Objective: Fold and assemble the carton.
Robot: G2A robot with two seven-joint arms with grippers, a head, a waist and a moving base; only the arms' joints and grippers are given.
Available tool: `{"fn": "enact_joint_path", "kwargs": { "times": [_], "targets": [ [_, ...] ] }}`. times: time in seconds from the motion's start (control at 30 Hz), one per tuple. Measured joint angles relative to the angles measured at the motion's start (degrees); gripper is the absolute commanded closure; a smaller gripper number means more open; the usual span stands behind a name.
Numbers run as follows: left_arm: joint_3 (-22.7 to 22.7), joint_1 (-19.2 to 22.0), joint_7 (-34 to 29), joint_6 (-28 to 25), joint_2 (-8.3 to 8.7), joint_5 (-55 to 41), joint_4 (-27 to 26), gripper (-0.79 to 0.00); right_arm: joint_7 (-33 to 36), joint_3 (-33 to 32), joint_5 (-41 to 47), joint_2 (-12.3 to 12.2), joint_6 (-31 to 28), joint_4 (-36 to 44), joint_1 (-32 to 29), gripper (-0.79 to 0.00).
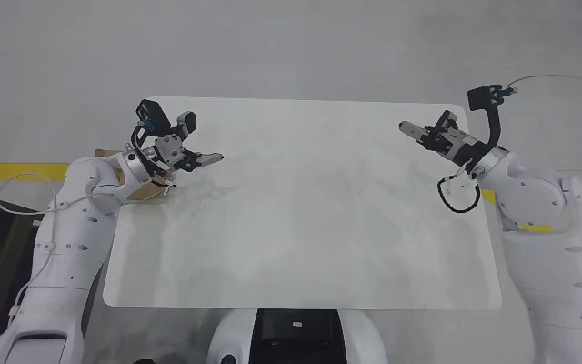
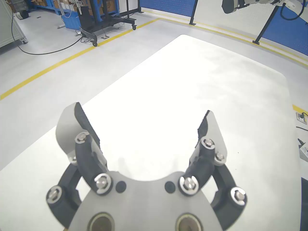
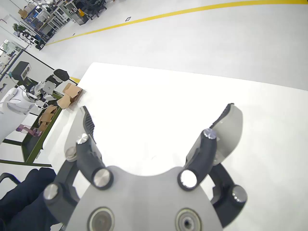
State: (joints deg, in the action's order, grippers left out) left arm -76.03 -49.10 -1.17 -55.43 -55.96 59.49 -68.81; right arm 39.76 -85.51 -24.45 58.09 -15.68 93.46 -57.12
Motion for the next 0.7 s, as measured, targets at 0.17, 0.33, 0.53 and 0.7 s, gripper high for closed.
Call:
{"fn": "enact_joint_path", "kwargs": {
  "times": [0.17,0.33,0.53,0.7],
  "targets": [
    [0.00,0.00,0.00,0.00,0.00,0.00,0.00,-0.784,0.00,0.00,0.00,0.00,0.00,0.00,0.00,-0.784],
    [0.00,0.00,0.00,0.00,0.00,0.00,0.00,-0.785,0.00,0.00,0.00,0.00,0.00,0.00,0.00,-0.784],
    [0.00,0.00,0.00,0.00,0.00,0.00,0.00,-0.784,0.00,0.00,0.00,0.00,0.00,0.00,0.00,-0.785],
    [-0.37,-0.46,0.15,0.69,0.02,-0.76,-0.19,-0.785,0.00,0.00,0.00,0.00,0.00,0.00,0.00,-0.785]
  ]
}}
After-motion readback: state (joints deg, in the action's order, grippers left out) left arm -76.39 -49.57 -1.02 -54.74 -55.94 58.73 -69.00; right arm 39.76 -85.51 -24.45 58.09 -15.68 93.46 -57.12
